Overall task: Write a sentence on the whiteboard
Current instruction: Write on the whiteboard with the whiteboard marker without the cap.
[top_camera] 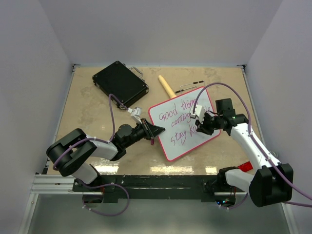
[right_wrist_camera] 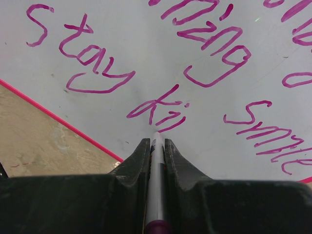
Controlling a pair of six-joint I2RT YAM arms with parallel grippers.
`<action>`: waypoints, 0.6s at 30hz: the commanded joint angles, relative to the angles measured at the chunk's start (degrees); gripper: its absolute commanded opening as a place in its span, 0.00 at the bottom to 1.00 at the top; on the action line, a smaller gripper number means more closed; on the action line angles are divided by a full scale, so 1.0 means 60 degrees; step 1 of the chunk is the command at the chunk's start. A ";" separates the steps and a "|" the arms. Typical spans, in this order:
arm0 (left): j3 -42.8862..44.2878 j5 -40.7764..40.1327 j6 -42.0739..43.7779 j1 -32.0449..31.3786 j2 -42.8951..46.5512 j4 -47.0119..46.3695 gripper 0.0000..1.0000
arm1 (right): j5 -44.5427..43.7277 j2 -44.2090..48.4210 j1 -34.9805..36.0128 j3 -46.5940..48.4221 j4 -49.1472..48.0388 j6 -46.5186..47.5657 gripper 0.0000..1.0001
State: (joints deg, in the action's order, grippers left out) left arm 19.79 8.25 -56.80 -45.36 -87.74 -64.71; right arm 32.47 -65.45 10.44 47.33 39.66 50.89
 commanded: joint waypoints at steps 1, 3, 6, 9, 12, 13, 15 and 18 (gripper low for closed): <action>0.0217 0.0383 0.0501 -0.0057 0.0195 -0.0993 0.00 | -0.0020 -0.0078 0.0018 0.0197 -0.0852 -0.0308 0.00; 0.0217 0.0383 0.0501 -0.0042 0.0210 -0.0978 0.00 | -0.0050 -0.0063 0.0019 0.0197 -0.0999 -0.0396 0.00; 0.0188 0.0383 0.0501 -0.0042 0.0181 -0.1007 0.00 | -0.0065 0.0024 0.0018 0.0197 -0.1175 -0.0528 0.00; 0.0173 0.0397 0.0501 -0.0042 0.0166 -0.1022 0.00 | -0.0079 0.0127 0.0018 0.0212 -0.1321 -0.0645 0.00; 0.0173 0.0383 0.0501 -0.0042 0.0181 -0.1037 0.00 | -0.0152 0.0185 0.0018 0.0227 -0.1453 -0.0748 0.00; 0.0159 0.0397 0.0501 -0.0042 0.0195 -0.1037 0.00 | -0.0182 0.0200 0.0033 0.0212 -0.1512 -0.0791 0.00; 0.0129 0.0383 0.0501 -0.0042 0.0210 -0.1037 0.00 | -0.0240 0.0273 0.0018 0.0197 -0.1643 -0.0894 0.00; 0.0114 0.0368 0.0501 -0.0042 0.0268 -0.1008 0.00 | -0.0313 0.0332 0.0004 0.0183 -0.1805 -0.1026 0.00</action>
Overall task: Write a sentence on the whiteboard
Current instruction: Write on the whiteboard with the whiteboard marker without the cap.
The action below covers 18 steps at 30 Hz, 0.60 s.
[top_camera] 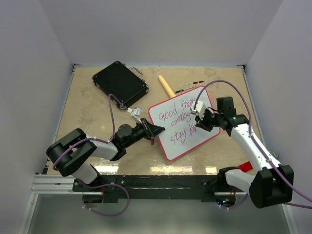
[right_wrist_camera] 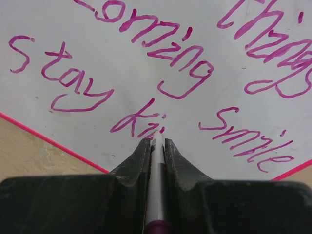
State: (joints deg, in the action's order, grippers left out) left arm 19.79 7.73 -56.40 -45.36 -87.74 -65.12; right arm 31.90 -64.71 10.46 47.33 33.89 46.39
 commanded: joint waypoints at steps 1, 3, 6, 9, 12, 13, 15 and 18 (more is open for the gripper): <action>0.0115 0.0455 0.0435 -0.0042 0.0269 -0.0938 0.00 | -0.0248 0.0223 0.0015 0.0183 -0.0858 -0.0290 0.00; 0.0115 0.0455 0.0435 -0.0042 0.0269 -0.0924 0.00 | -0.0350 0.0238 0.0015 0.0168 -0.0902 -0.0349 0.00; 0.0085 0.0441 0.0435 -0.0042 0.0298 -0.0909 0.00 | -0.0468 0.0238 -0.0014 0.0095 -0.0946 -0.0408 0.00; 0.0056 0.0426 0.0435 -0.0042 0.0313 -0.0923 0.00 | -0.0541 0.0209 -0.0073 0.0066 -0.0961 -0.0422 0.00; 0.0041 0.0411 0.0435 -0.0042 0.0327 -0.0924 0.00 | -0.0512 0.0121 -0.0088 0.0066 -0.0727 -0.0305 0.00; 0.0041 0.0397 0.0450 -0.0042 0.0327 -0.0924 0.00 | -0.0541 0.0106 -0.0088 0.0051 -0.0683 -0.0233 0.00; 0.0012 0.0382 0.0450 -0.0042 0.0327 -0.0924 0.00 | -0.0570 0.0164 -0.0131 -0.0008 -0.0609 -0.0188 0.00; -0.0017 0.0368 0.0435 -0.0027 0.0298 -0.0967 0.00 | -0.0498 0.0194 -0.0132 -0.0052 -0.0361 -0.0071 0.00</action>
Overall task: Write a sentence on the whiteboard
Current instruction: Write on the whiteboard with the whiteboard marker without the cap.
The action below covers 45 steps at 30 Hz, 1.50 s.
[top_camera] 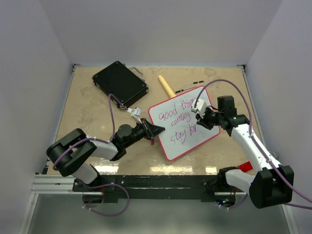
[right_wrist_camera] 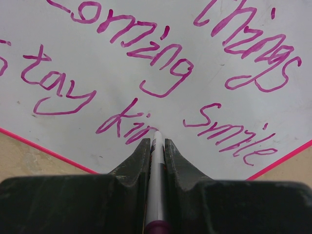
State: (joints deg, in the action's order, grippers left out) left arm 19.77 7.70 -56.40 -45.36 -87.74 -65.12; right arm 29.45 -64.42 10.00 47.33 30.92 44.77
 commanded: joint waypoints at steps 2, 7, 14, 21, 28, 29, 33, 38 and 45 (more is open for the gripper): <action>-0.0028 0.0386 0.0435 -0.0027 0.0269 -0.0997 0.00 | 0.0013 0.0132 -0.0070 -0.0066 0.0368 0.0359 0.00; -0.0014 0.0386 0.0421 -0.0027 0.0254 -0.1026 0.00 | 0.0218 0.0044 -0.0070 -0.0110 0.0881 0.0813 0.00; -0.0043 0.0386 0.0406 -0.0027 0.0181 -0.1070 0.00 | 0.0130 0.0073 -0.0055 -0.0198 0.1044 0.0829 0.00; -0.0145 0.0357 0.0450 0.0017 0.0181 -0.1070 0.00 | 0.0393 0.0571 -0.0406 0.0299 0.0678 0.0302 0.00; -0.0160 0.0386 0.0465 0.0046 0.0239 -0.1011 0.00 | 0.0438 0.0498 -0.0714 0.0213 -0.0186 -0.0313 0.00; -0.0160 0.0400 0.0479 0.0046 0.0239 -0.1011 0.00 | 0.0423 0.0483 -0.0714 0.0212 -0.0332 -0.0343 0.00; -0.0116 0.0415 0.0479 0.0061 0.0196 -0.0997 0.00 | 0.0365 0.0293 -0.0729 0.0256 -0.0480 -0.0401 0.00; -0.0072 0.0430 0.0480 0.0061 0.0151 -0.0997 0.00 | 0.0336 0.0234 -0.0729 0.0271 -0.0773 -0.0548 0.00; -0.0072 0.0459 0.0465 0.0061 0.0108 -0.1026 0.00 | 0.0189 0.0117 -0.0714 0.0198 -0.0890 -0.0592 0.00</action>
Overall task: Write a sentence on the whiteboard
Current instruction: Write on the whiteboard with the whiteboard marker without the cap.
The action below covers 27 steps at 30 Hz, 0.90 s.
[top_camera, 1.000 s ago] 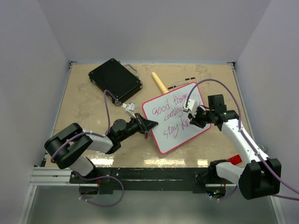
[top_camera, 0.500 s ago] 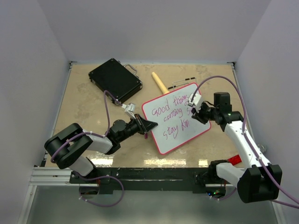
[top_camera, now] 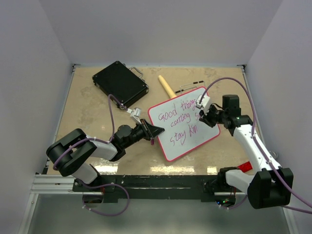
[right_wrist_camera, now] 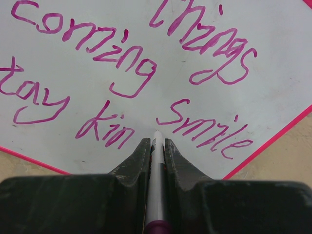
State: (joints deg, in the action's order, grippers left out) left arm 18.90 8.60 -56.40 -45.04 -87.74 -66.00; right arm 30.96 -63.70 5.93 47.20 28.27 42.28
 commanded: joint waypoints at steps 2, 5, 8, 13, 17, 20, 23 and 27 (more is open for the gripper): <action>0.0073 0.0324 0.0465 0.0006 0.0078 -0.0910 0.00 | -0.0048 -0.0090 -0.0037 0.0234 -0.0435 -0.0177 0.00; 0.0059 0.0339 0.0465 0.0021 0.0107 -0.0910 0.00 | -0.0048 -0.0237 -0.0037 0.0234 -0.0376 -0.0104 0.00; 0.0030 0.0324 0.0479 0.0006 0.0137 -0.0910 0.00 | -0.0033 -0.0296 -0.0037 0.0234 -0.0347 -0.0089 0.00; 0.0029 0.0324 0.0479 0.0006 0.0151 -0.0910 0.00 | -0.0004 -0.0442 -0.0051 0.0263 -0.0098 0.0101 0.00; 0.0029 0.0310 0.0465 0.0006 0.0137 -0.0910 0.00 | 0.0055 -0.0413 -0.0051 0.0278 0.0195 0.0321 0.00; 0.0059 0.0295 0.0465 0.0006 0.0122 -0.0895 0.00 | 0.0128 -0.0428 -0.0051 0.0278 0.0517 0.0511 0.00; 0.0073 0.0295 0.0465 0.0006 0.0078 -0.0910 0.00 | 0.0216 -0.0413 -0.0052 0.0249 0.0824 0.0686 0.00; 0.0059 0.0310 0.0435 0.0006 0.0020 -0.0982 0.00 | 0.0260 -0.0413 -0.0037 0.0176 0.1190 0.0863 0.00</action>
State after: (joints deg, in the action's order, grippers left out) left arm 18.87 8.60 -56.80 -44.99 -87.74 -65.91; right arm 31.03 -65.63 5.76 47.44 32.10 45.32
